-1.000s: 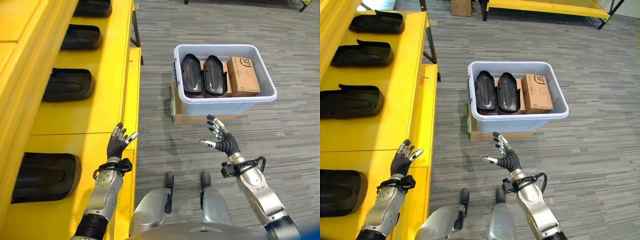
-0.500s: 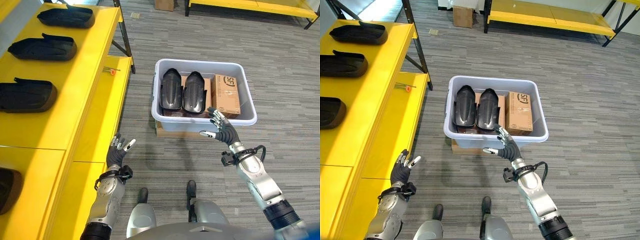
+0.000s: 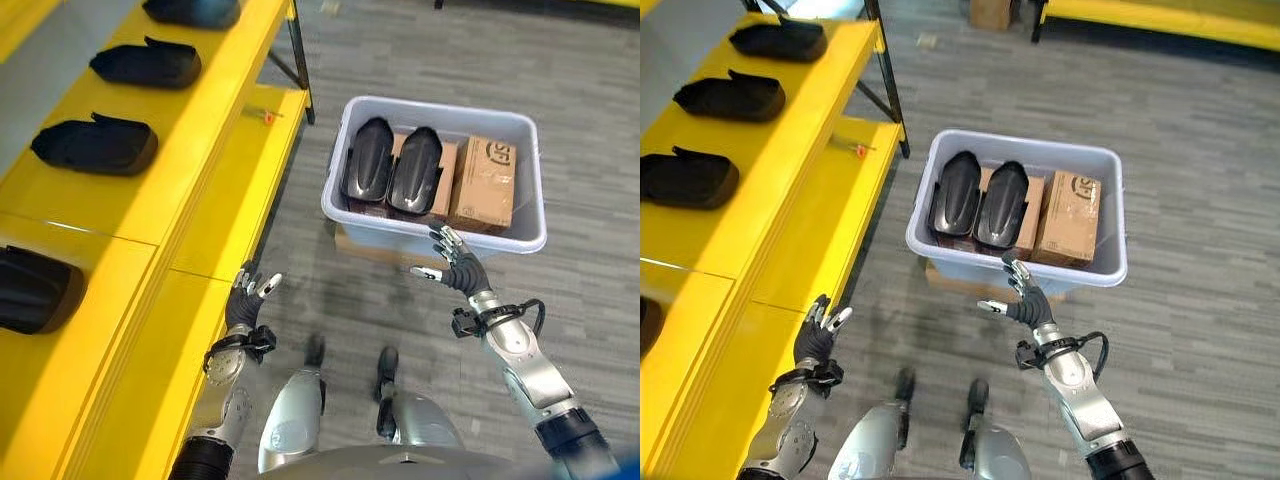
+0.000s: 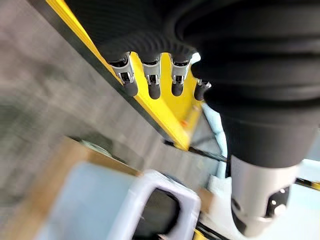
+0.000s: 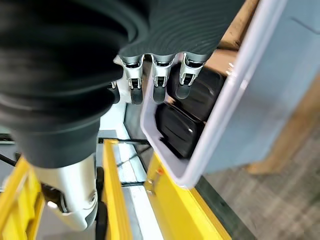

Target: Move parts from the plastic box to the shelf.

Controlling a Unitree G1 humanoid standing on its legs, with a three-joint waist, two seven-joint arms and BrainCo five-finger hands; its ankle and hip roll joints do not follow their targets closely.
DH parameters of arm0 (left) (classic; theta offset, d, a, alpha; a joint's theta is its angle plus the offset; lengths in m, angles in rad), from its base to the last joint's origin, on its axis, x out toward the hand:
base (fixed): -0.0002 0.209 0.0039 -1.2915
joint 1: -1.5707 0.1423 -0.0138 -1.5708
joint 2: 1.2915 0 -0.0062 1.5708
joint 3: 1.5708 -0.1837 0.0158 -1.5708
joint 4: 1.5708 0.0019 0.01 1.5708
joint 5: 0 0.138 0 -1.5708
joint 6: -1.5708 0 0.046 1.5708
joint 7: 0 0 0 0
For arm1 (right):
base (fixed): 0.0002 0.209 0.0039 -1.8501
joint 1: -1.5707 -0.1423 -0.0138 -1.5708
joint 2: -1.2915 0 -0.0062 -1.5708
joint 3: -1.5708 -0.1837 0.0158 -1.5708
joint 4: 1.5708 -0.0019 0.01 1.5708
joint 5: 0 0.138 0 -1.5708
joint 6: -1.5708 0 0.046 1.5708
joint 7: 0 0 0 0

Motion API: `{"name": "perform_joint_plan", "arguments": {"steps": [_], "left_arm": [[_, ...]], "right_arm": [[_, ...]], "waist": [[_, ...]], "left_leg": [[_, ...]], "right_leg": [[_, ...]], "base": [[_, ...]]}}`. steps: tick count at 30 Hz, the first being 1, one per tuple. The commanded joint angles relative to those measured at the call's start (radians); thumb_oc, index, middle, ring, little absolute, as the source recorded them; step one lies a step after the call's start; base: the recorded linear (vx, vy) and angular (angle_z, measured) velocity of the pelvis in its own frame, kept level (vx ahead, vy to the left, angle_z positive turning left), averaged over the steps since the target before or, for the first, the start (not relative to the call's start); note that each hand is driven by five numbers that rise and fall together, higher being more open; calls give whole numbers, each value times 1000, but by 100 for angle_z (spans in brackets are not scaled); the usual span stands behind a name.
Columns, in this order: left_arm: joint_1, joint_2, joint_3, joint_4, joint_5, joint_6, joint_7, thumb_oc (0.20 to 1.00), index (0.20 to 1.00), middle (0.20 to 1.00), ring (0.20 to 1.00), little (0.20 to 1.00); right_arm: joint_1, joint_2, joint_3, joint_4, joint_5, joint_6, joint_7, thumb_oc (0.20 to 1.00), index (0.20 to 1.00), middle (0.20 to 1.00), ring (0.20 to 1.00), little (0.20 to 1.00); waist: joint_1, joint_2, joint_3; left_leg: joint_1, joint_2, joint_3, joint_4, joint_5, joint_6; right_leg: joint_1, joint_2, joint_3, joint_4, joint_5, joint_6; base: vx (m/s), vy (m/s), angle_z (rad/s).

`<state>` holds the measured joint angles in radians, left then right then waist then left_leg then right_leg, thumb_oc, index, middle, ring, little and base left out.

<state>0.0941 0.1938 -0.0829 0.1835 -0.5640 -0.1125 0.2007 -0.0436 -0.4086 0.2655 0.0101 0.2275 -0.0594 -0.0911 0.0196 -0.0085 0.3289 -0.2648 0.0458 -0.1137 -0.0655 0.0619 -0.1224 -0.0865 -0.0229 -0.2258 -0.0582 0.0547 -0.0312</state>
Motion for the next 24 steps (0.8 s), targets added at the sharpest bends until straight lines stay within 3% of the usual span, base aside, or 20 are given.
{"name": "perform_joint_plan", "arguments": {"steps": [1,6,8,14,15,16,17,18,20,21,22,23,24], "left_arm": [[36,34,-11,-83,36,-33,-8,1000,1000,1000,1000,1000],[27,38,-11,-95,12,-45,-8,1000,1000,1000,1000,1000],[19,53,-12,-102,14,-43,-2,1000,1000,1000,1000,1000],[15,69,-8,-104,19,-40,10,1000,1000,1000,1000,1000],[15,72,-5,-108,19,-37,14,1000,1000,1000,1000,1000],[7,78,-6,-108,24,-31,13,1000,1000,1000,1000,1000],[-5,89,-13,-102,30,-29,9,1000,1000,1000,1000,1000],[-13,99,-15,-100,39,-26,10,1000,1000,1000,1000,1000],[-15,103,-10,-94,42,-23,13,1000,1000,1000,1000,1000],[-12,106,8,-93,23,-29,28,1000,1000,1000,1000,1000],[-10,105,11,-92,19,-33,33,1000,1000,1000,1000,1000],[-10,107,13,-81,19,-39,37,1000,1000,1000,1000,1000],[-6,102,13,-73,12,-44,27,1000,1000,1000,1000,1000]], "right_arm": [[26,7,-28,-82,-31,-52,7,1000,1000,1000,1000,1000],[58,30,-45,-90,-20,-51,13,1000,1000,1000,1000,1000],[55,44,-35,-70,-16,-39,15,1000,1000,1000,1000,1000],[25,60,-5,-58,-17,-23,31,1000,1000,1000,1000,1000],[25,65,-3,-57,-21,-19,35,1000,1000,1000,1000,1000],[23,71,0,-56,-21,-19,37,1000,1000,1000,1000,1000],[22,76,8,-61,-13,-18,40,1000,1000,1000,1000,1000],[24,78,15,-69,-11,-19,43,1000,1000,1000,1000,1000],[27,82,17,-73,-11,-16,39,1000,1000,1000,1000,1000],[18,84,8,-66,-11,-11,28,1000,1000,1000,1000,1000],[15,85,5,-65,-11,-11,24,1000,1000,1000,1000,1000],[22,85,-7,-74,-9,-13,23,1000,1000,1000,1000,1000],[35,81,-13,-82,-4,-12,31,1000,1000,1000,1000,1000]], "waist": [[35,-18,-75],[24,-29,-92],[23,-36,-100],[28,-52,-114],[29,-55,-119],[25,-53,-108],[7,-44,-72],[-7,-23,-47],[-9,-14,-48],[-9,-24,-44],[-16,-26,-37],[-32,-39,-35],[-25,-52,-47]], "left_leg": [[30,1,-6,26,88,49],[75,-9,50,31,60,74],[98,-27,72,41,25,102],[104,-50,104,84,-35,133],[113,-61,107,90,-55,147],[126,-70,109,99,-69,163],[134,-78,101,123,-77,181],[147,-68,90,117,-74,187],[172,-57,97,92,-79,177],[180,-22,105,95,-100,142],[184,-9,99,110,-113,129],[186,4,79,120,-122,110],[191,12,78,114,-121,90]], "right_leg": [[73,-70,57,84,-115,130],[98,-107,66,94,-119,145],[103,-140,88,106,-117,164],[88,-189,117,114,-88,196],[78,-203,123,143,-78,208],[29,-207,147,256,-44,211],[-36,-198,178,398,30,202],[-92,-179,197,485,38,186],[-100,-231,161,413,49,184],[-102,-319,134,238,116,215],[-97,-335,142,191,149,227],[-96,-321,219,165,164,247],[-72,-326,187,144,133,251]], "base": [[178,139,-14],[157,175,-65],[136,212,-24],[90,149,-25],[110,192,-16],[52,227,-19],[-10,196,-28],[-12,122,-1],[114,-121,23],[181,-357,-5],[198,-519,-5],[164,-426,9],[226,-608,47]]}}
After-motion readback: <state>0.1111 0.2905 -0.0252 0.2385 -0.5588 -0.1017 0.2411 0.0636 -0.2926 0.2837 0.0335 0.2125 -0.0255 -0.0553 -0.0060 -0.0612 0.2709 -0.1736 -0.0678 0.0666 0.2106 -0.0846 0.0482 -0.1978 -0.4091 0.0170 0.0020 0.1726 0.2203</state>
